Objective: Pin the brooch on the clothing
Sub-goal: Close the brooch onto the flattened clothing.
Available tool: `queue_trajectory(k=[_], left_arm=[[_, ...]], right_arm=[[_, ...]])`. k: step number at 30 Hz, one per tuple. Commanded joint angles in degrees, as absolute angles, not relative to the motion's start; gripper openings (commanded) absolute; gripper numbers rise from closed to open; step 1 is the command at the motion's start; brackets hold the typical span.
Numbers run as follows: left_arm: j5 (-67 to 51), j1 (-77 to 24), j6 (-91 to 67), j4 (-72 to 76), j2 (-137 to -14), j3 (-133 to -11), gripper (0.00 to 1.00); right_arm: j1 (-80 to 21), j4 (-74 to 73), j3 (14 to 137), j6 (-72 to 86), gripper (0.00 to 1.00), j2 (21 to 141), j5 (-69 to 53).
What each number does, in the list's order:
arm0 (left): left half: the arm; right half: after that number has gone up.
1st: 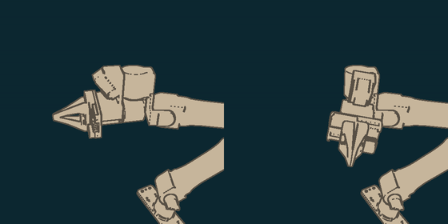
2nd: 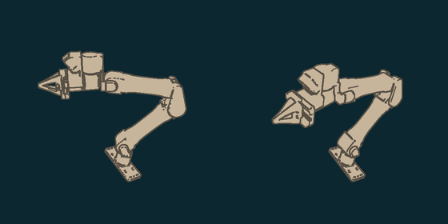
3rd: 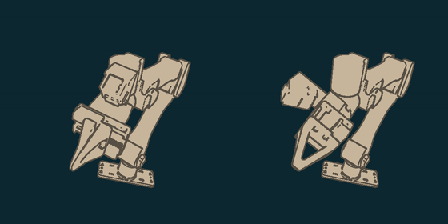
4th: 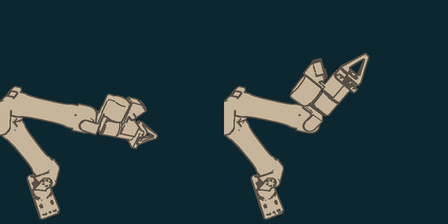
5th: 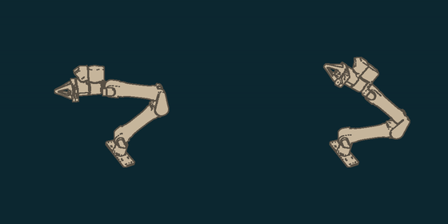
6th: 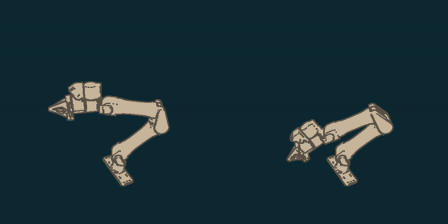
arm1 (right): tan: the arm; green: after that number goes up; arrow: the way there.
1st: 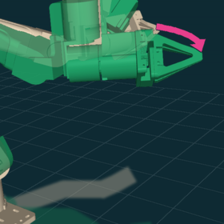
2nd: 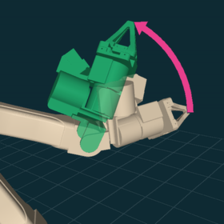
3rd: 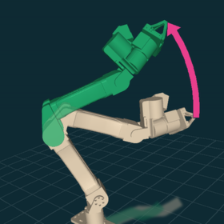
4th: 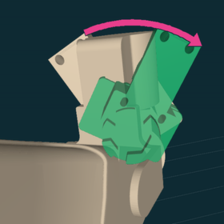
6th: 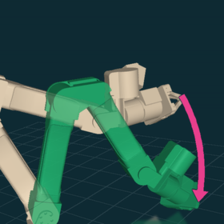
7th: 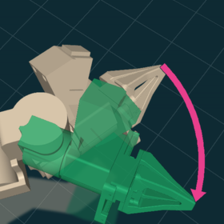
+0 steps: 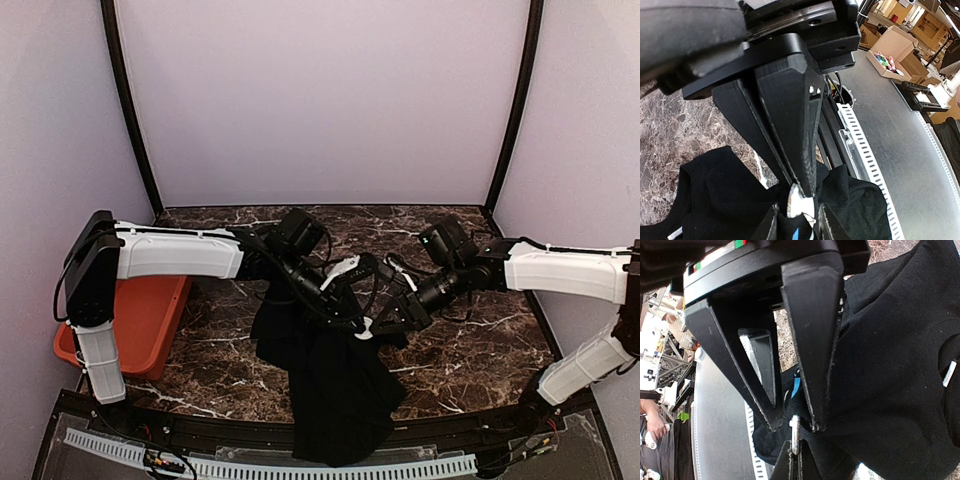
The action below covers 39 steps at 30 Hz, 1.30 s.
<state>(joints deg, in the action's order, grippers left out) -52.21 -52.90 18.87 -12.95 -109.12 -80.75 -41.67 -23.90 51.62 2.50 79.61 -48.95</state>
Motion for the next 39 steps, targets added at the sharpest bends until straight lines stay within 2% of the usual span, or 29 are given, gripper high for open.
queue_trajectory(k=[1, 13, 28, 39], left_arm=[[-50.4, -53.6, 19.5, -15.6, -110.2, -82.0, 0.25], [-56.2, -50.5, 17.1, -11.6, -106.8, -79.9, 0.27], [-52.6, -52.2, 22.7, -18.2, -108.2, -81.6, 0.27], [-51.9, -52.9, 21.9, -17.0, -108.6, -81.6, 0.26]], right_arm=[[-41.8, -22.7, 53.2, 2.3, 0.0, 79.9, -49.7], [-41.9, -23.7, 53.2, 1.4, 0.0, 79.6, -48.8], [-41.9, -23.7, 53.4, 1.5, 0.0, 79.5, -49.0], [-41.9, -23.3, 53.2, 1.8, 0.0, 79.8, -49.2]])
